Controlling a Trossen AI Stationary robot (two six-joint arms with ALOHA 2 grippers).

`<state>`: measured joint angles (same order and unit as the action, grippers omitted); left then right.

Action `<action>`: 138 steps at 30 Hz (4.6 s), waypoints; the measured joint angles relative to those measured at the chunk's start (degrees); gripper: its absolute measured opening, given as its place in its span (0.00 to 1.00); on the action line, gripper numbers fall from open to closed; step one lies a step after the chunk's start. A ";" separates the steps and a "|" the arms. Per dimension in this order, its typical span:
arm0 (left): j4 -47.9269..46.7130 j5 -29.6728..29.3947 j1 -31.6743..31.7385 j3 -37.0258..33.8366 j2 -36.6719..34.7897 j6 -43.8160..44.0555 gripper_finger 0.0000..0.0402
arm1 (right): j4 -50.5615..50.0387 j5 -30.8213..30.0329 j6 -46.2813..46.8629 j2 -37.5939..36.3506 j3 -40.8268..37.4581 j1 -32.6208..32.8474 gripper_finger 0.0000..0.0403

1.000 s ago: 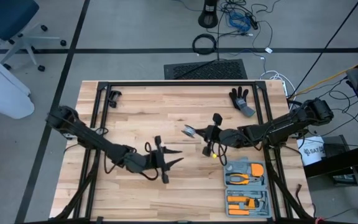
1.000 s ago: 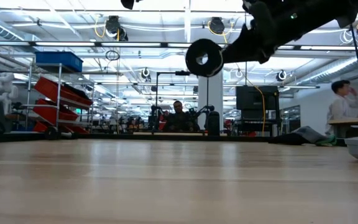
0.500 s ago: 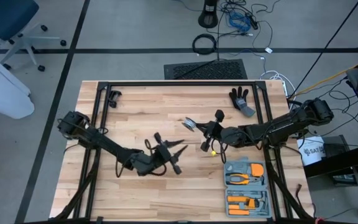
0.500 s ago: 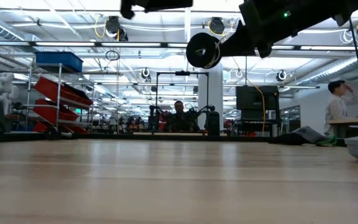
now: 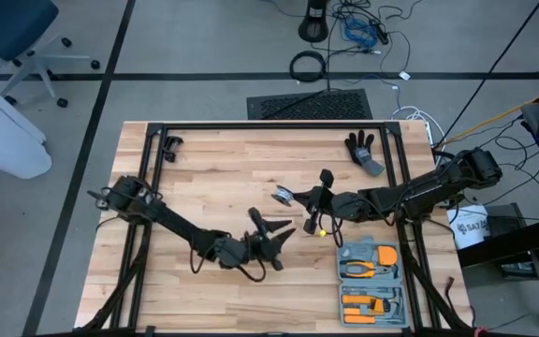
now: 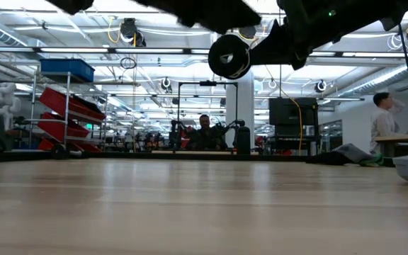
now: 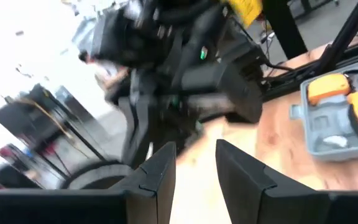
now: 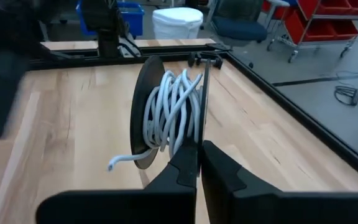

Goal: Coil cords
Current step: Uncoil the white cable wire from the spool

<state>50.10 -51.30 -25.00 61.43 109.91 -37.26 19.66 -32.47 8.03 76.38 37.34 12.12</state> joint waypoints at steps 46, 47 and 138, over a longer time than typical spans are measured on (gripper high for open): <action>-13.91 -6.16 3.99 7.21 3.50 -8.02 0.01 | -1.27 1.39 3.35 0.00 0.00 -0.44 0.00; -13.96 -6.16 3.68 7.21 3.50 -7.79 0.01 | -0.98 1.52 3.35 0.00 0.00 -0.40 0.00; -79.98 13.21 0.13 -1.04 -43.39 64.69 0.31 | -18.28 30.06 6.39 -10.02 0.00 -2.82 0.00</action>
<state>-29.88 -38.09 -24.87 60.39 66.51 27.43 1.38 -2.41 14.41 66.36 37.34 9.29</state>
